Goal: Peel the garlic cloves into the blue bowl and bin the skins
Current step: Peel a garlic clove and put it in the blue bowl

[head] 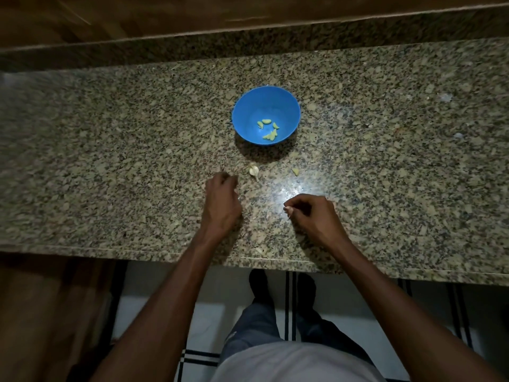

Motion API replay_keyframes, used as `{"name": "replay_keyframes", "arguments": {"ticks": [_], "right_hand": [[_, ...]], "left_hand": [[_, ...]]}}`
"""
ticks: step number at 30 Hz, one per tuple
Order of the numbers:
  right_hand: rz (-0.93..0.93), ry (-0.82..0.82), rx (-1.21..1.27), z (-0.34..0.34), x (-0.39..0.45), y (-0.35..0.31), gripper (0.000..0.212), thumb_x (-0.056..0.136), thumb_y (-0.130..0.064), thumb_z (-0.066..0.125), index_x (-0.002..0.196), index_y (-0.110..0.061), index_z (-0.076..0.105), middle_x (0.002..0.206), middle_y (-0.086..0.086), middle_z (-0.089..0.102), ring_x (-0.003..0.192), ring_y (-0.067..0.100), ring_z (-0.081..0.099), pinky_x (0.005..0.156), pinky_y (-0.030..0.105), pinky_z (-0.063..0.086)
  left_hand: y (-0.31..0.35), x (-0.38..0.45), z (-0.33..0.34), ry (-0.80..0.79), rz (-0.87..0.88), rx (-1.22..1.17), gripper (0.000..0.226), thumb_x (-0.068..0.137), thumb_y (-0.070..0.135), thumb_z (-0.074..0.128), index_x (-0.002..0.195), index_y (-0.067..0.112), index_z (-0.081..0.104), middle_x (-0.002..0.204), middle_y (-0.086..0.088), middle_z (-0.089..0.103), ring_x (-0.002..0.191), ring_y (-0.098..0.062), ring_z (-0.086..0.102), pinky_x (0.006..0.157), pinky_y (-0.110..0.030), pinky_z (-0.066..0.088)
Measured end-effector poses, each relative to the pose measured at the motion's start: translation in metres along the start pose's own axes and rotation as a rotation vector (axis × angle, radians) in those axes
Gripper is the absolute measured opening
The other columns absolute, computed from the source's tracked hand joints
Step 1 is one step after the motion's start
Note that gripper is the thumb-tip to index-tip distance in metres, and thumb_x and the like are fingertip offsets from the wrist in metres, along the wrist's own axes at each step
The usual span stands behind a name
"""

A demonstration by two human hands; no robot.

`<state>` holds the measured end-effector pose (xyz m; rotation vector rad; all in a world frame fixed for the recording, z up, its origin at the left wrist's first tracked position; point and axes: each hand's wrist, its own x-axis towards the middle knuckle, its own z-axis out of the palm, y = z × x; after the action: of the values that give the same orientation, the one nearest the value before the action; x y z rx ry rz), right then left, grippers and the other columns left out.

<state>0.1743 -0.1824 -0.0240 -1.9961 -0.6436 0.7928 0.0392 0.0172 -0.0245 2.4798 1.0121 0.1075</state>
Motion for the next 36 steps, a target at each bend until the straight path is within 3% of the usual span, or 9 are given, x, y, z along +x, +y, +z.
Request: {"name": "replay_keyframes", "arguments": {"ticks": [5,9,13,16,20,23,27,31,36], "right_hand": [[-0.038,0.004,-0.085,0.011,-0.001,-0.006,0.012,0.096,-0.015,0.073,0.103,-0.017,0.082,0.097,-0.005,0.080,0.090,0.002,0.074,0.079,0.012,0.057],[-0.106,0.002,-0.151,0.012,0.003,-0.017,0.016,0.099,-0.016,0.069,0.109,-0.012,0.081,0.101,0.002,0.081,0.089,0.009,0.075,0.076,0.009,0.054],[-0.227,0.033,-0.248,0.016,0.020,-0.031,0.017,0.097,-0.008,0.067,0.106,-0.006,0.081,0.098,0.009,0.079,0.084,0.017,0.072,0.077,0.032,0.060],[-0.298,0.092,-0.340,0.023,0.037,-0.038,0.013,0.094,-0.003,0.070,0.099,-0.005,0.082,0.090,0.012,0.072,0.077,0.021,0.064,0.071,0.031,0.052],[-0.328,-0.005,-0.483,0.034,0.051,-0.039,0.011,0.087,0.005,0.069,0.086,-0.004,0.077,0.095,0.014,0.062,0.085,0.033,0.061,0.071,0.041,0.053],[-0.339,-0.166,-0.542,0.042,0.042,-0.038,0.015,0.093,0.007,0.059,0.098,0.003,0.072,0.107,0.021,0.059,0.098,0.037,0.057,0.081,0.040,0.049],[-0.451,-0.251,-0.603,0.043,0.017,-0.033,0.025,0.094,0.001,0.071,0.118,0.004,0.073,0.109,0.020,0.062,0.093,0.036,0.060,0.075,0.042,0.052],[-0.416,-0.218,-0.595,0.032,0.007,-0.028,0.043,0.088,0.004,0.074,0.130,-0.004,0.071,0.116,0.018,0.065,0.098,0.035,0.063,0.077,0.045,0.056],[-0.420,-0.290,-0.664,0.038,-0.009,-0.028,0.039,0.094,0.002,0.067,0.133,0.004,0.064,0.127,0.022,0.057,0.110,0.038,0.058,0.087,0.043,0.053]], "left_hand": [[0.005,-0.038,0.016,-0.036,0.195,-0.103,0.044,0.090,-0.010,0.052,0.130,0.003,0.066,0.123,-0.012,0.058,0.114,-0.027,0.050,0.096,-0.035,0.045],[0.004,-0.027,0.001,0.103,0.090,-0.145,0.053,0.089,-0.014,0.052,0.137,0.006,0.063,0.132,-0.011,0.058,0.124,-0.025,0.047,0.101,-0.013,0.032],[-0.002,-0.001,-0.008,0.030,0.015,-0.071,0.070,0.085,-0.018,0.051,0.148,0.012,0.052,0.151,-0.008,0.045,0.139,-0.025,0.035,0.115,-0.029,0.034],[-0.002,-0.009,0.001,-0.070,0.161,0.042,0.068,0.083,-0.016,0.056,0.145,0.013,0.054,0.150,-0.008,0.047,0.135,-0.028,0.038,0.112,-0.042,0.044],[0.000,-0.052,0.011,-0.143,0.230,-0.059,0.063,0.081,-0.017,0.058,0.138,0.010,0.061,0.143,-0.004,0.051,0.130,-0.022,0.041,0.106,-0.035,0.047],[-0.007,-0.080,0.008,-0.099,0.206,-0.203,0.055,0.084,-0.018,0.054,0.132,0.006,0.067,0.133,-0.005,0.058,0.123,-0.018,0.046,0.103,-0.021,0.043],[-0.028,-0.090,-0.005,0.127,-0.011,-0.150,0.055,0.088,-0.012,0.054,0.139,0.009,0.060,0.134,-0.009,0.055,0.124,-0.022,0.042,0.101,-0.031,0.040],[-0.031,-0.087,-0.008,-0.020,-0.177,-0.027,0.059,0.087,-0.003,0.059,0.144,0.009,0.051,0.148,-0.014,0.040,0.131,-0.030,0.034,0.104,-0.044,0.045],[0.002,-0.101,0.008,-0.174,-0.014,-0.109,0.054,0.093,0.009,0.067,0.144,0.007,0.049,0.145,-0.014,0.036,0.131,-0.029,0.034,0.103,-0.040,0.044]]}}
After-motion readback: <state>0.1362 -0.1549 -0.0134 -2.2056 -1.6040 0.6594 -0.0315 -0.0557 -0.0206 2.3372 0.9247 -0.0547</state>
